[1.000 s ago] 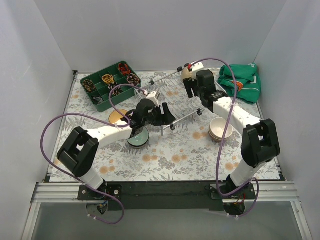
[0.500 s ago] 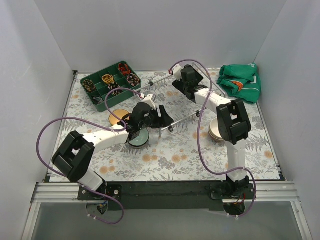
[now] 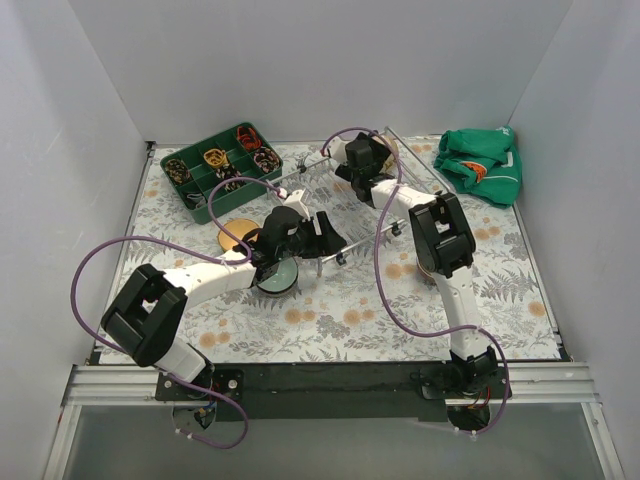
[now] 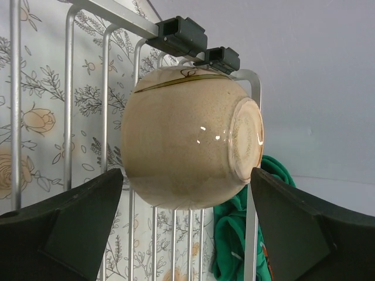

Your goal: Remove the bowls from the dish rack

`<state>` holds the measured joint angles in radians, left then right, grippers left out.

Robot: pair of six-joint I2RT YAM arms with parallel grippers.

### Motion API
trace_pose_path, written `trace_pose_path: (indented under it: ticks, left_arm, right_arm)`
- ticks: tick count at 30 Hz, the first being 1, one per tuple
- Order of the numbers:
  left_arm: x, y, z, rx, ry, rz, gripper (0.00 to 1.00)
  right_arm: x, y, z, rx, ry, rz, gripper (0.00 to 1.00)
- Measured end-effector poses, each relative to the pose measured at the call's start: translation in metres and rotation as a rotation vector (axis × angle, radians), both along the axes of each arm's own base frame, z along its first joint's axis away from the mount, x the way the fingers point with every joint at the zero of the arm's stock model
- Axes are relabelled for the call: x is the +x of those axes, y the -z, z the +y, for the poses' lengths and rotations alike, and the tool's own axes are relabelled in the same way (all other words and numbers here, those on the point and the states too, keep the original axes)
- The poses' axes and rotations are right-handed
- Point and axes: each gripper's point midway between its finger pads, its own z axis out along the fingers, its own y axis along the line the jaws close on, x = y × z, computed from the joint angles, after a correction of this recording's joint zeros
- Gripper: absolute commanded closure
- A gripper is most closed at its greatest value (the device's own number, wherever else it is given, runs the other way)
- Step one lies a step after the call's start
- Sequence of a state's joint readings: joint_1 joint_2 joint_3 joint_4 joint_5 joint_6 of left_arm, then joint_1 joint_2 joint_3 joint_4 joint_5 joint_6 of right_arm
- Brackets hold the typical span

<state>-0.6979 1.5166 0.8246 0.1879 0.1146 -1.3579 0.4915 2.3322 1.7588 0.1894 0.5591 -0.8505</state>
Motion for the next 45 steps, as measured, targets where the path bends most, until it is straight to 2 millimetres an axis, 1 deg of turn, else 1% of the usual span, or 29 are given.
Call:
trace_pose_path:
  ticks: [8,14,18,20,21,22,31,33,36,37,40,41,43,44,45]
  left_arm:
    - [-0.002,0.000,-0.001,-0.006,0.003,0.008,0.34]
    - [-0.005,0.001,-0.002,-0.012,0.012,0.012,0.34]
    - [-0.010,0.002,-0.004,-0.018,0.029,0.029,0.34]
    - [-0.019,0.010,-0.004,-0.002,0.046,0.060,0.34]
    - [-0.025,0.019,-0.002,0.017,0.053,0.088,0.34]
    - [-0.029,0.024,-0.002,0.025,0.065,0.099,0.34]
    - [-0.037,0.033,0.001,0.049,0.077,0.134,0.35]
    - [-0.042,0.039,0.004,0.068,0.077,0.157,0.35]
    - [-0.049,0.057,0.016,0.113,0.056,0.217,0.35]
    - [-0.051,0.059,0.017,0.122,0.054,0.224,0.35]
    - [-0.054,0.064,0.022,0.144,0.049,0.248,0.35]
    - [-0.055,0.065,0.023,0.149,0.048,0.253,0.35]
    - [-0.057,0.067,0.024,0.155,0.048,0.261,0.35]
    - [-0.058,0.067,0.025,0.157,0.047,0.264,0.35]
    - [-0.058,0.066,0.025,0.158,0.047,0.265,0.35]
  right_arm:
    - [0.011,0.003,-0.001,-0.057,0.017,-0.031,0.01]
    - [0.015,0.000,0.002,-0.092,0.033,-0.067,0.02]
    - [0.016,-0.006,0.004,-0.107,0.047,-0.105,0.01]
    - [0.016,-0.007,0.004,-0.109,0.050,-0.113,0.02]
    - [0.017,-0.008,0.004,-0.109,0.051,-0.117,0.04]
    - [0.017,-0.009,0.004,-0.108,0.051,-0.120,0.04]
    - [0.014,-0.005,0.002,-0.094,0.063,-0.128,0.05]
    - [0.011,-0.005,-0.001,-0.090,0.072,-0.125,0.04]
    - [0.008,-0.006,-0.006,-0.077,0.086,-0.121,0.03]
    - [0.008,-0.006,-0.006,-0.074,0.088,-0.120,0.03]
    - [0.006,-0.006,-0.010,-0.062,0.098,-0.116,0.08]
    - [0.006,-0.005,-0.010,-0.059,0.100,-0.111,0.12]
    - [0.005,-0.003,-0.011,-0.056,0.102,-0.104,0.16]
    - [0.004,-0.002,-0.012,-0.052,0.104,-0.101,0.22]
    - [0.003,-0.001,-0.013,-0.047,0.106,-0.098,0.25]
